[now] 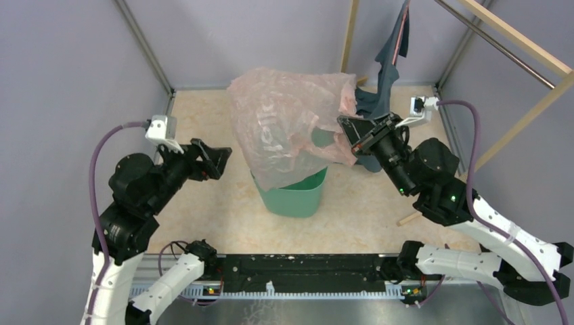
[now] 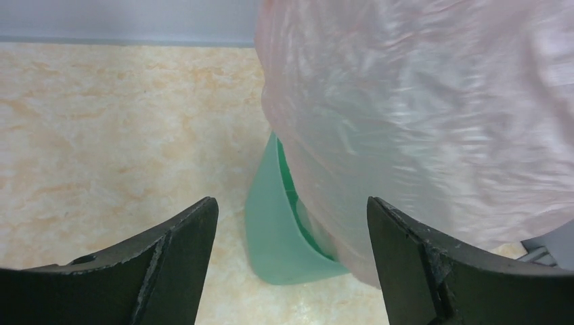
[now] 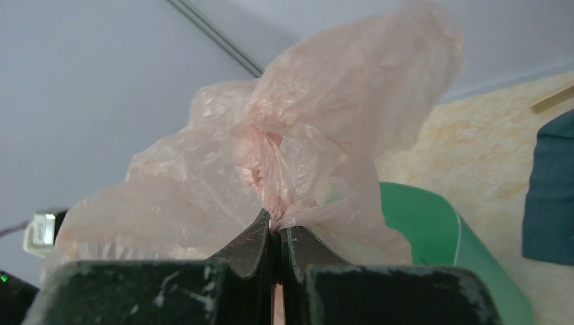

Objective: Put the trash bags into the trash bin

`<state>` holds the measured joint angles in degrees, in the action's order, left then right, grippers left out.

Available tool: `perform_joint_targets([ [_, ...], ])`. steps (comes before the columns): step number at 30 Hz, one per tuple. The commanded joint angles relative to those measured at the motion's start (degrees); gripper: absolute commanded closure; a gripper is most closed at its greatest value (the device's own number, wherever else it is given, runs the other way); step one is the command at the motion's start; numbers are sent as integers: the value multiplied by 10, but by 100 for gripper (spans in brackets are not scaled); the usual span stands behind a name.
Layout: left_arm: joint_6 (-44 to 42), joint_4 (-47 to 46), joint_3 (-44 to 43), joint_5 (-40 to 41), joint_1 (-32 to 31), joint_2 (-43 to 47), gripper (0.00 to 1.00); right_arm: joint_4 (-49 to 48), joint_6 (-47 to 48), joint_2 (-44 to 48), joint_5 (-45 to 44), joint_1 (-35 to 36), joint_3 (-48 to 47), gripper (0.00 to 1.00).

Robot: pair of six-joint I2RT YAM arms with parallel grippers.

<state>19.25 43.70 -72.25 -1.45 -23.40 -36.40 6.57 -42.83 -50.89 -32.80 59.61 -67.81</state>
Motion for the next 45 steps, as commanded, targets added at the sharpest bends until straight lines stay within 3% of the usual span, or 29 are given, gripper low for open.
perform_joint_targets([
  [1,49,0,-111,-10,-2,-93,14,15,160,31,65,2,-17,100],
  [5,87,-42,-141,-113,-2,-166,13,35,224,42,108,2,-24,100],
  [12,95,-171,-124,-177,-2,-214,9,66,302,41,143,2,-38,100],
  [15,84,-217,-130,-202,-2,-250,13,65,322,31,191,2,-50,100],
  [20,79,-264,-158,-211,-2,-292,17,100,419,14,331,2,-81,100],
  [26,38,-284,-206,-133,-2,-304,12,117,449,5,399,2,-84,100],
  [34,7,-339,-227,-95,-2,-321,11,135,453,-19,408,2,-102,100],
  [39,33,-323,-250,-231,-2,-390,19,129,448,-16,393,2,-104,100],
  [42,44,-320,-184,-274,-8,-370,31,118,438,-7,336,2,-97,100],
  [45,39,-337,-75,-270,-18,-305,35,97,409,10,261,2,-85,100],
])
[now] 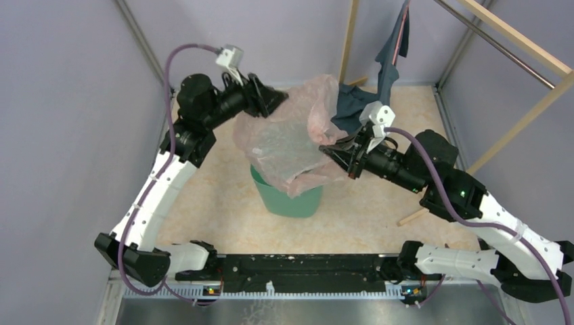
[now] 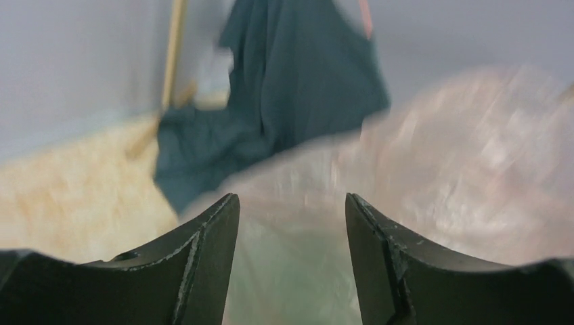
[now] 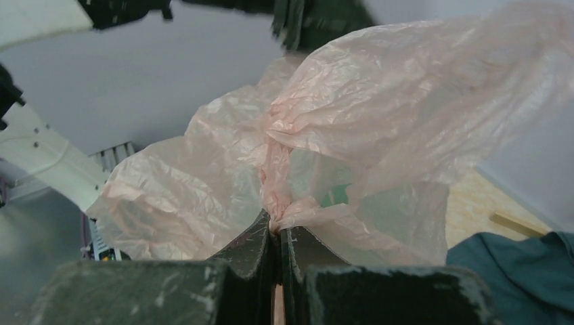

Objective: Put the trash bags into the trash bin

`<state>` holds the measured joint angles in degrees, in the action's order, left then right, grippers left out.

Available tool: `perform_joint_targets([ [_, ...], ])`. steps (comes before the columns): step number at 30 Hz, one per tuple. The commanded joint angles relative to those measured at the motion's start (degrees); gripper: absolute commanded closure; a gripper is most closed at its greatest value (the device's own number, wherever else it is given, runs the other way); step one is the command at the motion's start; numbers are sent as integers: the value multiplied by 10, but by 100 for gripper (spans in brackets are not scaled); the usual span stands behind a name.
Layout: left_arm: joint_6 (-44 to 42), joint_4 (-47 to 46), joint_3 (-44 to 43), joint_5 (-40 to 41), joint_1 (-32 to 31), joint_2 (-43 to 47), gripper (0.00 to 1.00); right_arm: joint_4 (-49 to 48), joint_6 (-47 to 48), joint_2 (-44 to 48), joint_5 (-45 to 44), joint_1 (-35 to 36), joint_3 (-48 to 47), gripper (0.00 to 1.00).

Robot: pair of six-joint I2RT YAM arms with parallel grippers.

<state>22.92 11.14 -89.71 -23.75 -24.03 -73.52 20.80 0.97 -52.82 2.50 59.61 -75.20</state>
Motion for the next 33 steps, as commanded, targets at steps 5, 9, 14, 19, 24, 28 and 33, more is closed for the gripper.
perform_joint_targets([
  [5,25,-5,182,-46,-15,122,40,-84,-66,44,-118,2,2,100],
  [9,50,-45,202,-31,-60,103,47,-121,-104,21,-137,2,19,100],
  [14,38,-75,227,56,-168,43,48,-99,-157,-29,-203,2,0,100],
  [19,8,-48,226,76,-172,68,46,-66,-151,-23,-238,2,-12,100],
  [24,-75,74,140,138,-171,109,18,-67,-150,-9,-245,2,1,100],
  [28,-122,180,93,192,-171,140,13,-63,-146,-19,-232,2,-1,100],
  [33,-131,247,108,274,-171,190,9,-44,-142,-23,-224,2,-14,100],
])
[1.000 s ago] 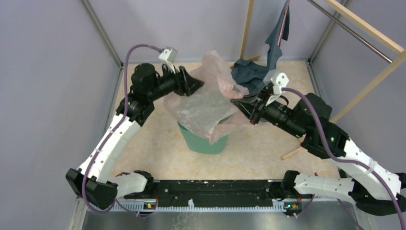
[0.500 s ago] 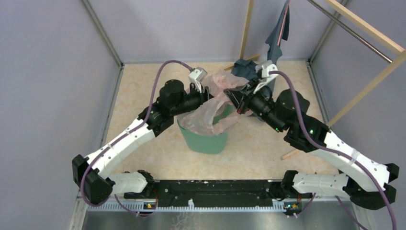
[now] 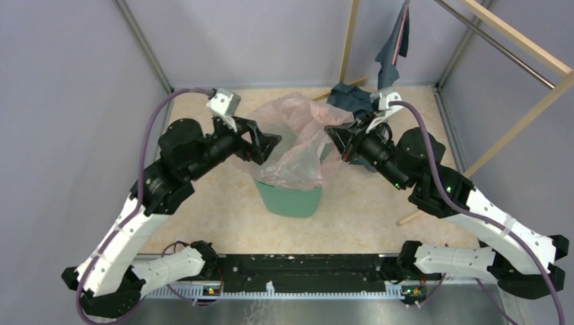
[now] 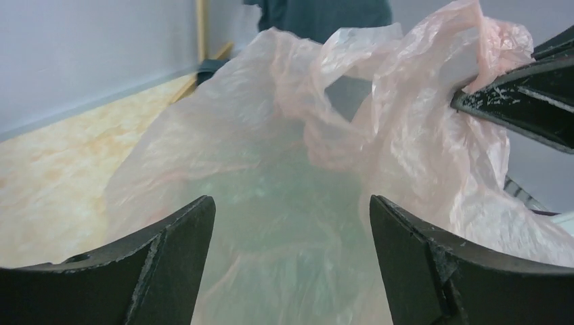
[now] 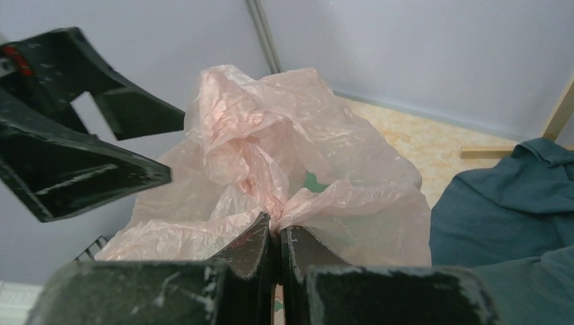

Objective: Put the trash bags into the trash bin

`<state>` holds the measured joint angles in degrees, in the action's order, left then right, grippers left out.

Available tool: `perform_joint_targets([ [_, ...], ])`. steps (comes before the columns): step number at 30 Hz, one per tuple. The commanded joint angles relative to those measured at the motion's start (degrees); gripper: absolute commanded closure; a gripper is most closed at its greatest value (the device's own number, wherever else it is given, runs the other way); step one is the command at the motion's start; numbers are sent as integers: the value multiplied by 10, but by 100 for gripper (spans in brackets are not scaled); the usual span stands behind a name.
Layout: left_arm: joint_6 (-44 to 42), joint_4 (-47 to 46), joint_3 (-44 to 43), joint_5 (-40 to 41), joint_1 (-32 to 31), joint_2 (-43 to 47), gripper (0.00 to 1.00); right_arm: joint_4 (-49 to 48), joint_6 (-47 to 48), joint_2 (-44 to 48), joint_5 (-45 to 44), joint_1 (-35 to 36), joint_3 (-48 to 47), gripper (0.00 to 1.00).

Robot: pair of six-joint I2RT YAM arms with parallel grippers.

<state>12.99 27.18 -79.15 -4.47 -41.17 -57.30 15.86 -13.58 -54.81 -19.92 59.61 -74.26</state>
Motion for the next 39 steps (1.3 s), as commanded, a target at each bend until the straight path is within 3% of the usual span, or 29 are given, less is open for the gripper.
perform_joint_targets([
  [1,-29,93,11,90,0,36,8,8,3,-2,2,2,-25,100],
  [9,19,120,61,157,0,66,4,17,-4,3,10,1,-27,100],
  [14,59,32,105,13,0,48,27,4,-10,0,20,2,-26,100],
  [18,114,-51,129,-101,-1,-18,49,-14,-16,-10,34,2,-24,100],
  [23,144,-144,176,-124,-6,-66,56,-19,-23,-37,33,2,-24,100],
  [27,125,-120,175,-92,-6,-59,49,-21,-30,-45,30,1,-5,100],
  [34,70,-12,127,-18,-4,25,22,-12,-45,-82,55,1,13,100],
  [39,45,69,93,38,-4,85,10,-3,-53,-103,40,1,0,100],
])
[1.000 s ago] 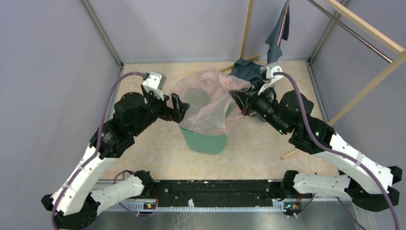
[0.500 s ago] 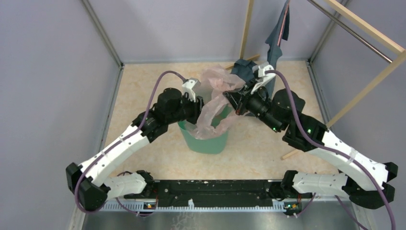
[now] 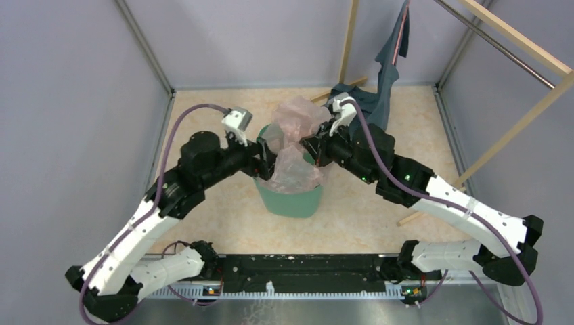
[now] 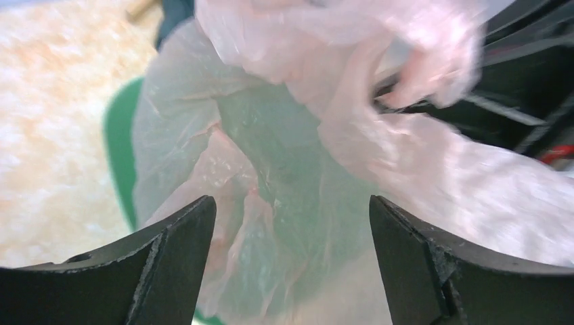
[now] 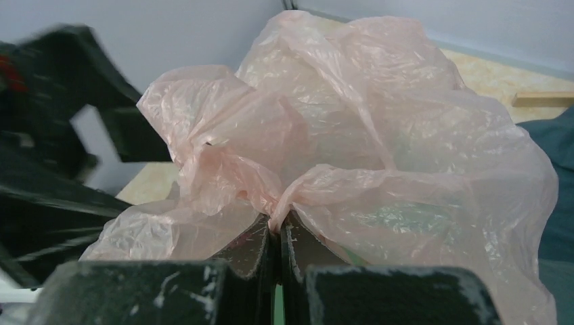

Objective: Put the trash bags into the trash bin

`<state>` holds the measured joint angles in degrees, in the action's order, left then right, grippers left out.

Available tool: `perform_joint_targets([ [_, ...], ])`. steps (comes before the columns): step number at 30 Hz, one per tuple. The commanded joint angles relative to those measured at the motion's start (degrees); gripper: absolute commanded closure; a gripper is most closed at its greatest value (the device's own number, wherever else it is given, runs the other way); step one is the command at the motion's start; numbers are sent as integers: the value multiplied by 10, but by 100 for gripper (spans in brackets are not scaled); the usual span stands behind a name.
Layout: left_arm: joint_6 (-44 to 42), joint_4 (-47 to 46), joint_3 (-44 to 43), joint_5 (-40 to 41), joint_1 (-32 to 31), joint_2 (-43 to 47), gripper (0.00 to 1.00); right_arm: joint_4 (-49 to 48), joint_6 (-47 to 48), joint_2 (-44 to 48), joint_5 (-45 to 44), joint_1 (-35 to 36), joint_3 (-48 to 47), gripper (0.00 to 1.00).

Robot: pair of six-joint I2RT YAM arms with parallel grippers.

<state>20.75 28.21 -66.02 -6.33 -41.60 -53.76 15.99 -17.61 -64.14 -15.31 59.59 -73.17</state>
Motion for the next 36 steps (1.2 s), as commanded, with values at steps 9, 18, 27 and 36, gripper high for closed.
perform_joint_targets([
  [9,-53,-28,44,-176,0,154,1,47,-45,-67,-117,1,-78,100],
  [18,5,-109,54,-148,-1,23,21,8,-83,-77,-65,1,-83,100],
  [27,-45,-164,132,-137,-1,30,23,-37,-94,-82,-30,0,-23,100],
  [36,-55,-89,75,-237,-1,174,1,-104,-81,-106,4,-2,20,100],
])
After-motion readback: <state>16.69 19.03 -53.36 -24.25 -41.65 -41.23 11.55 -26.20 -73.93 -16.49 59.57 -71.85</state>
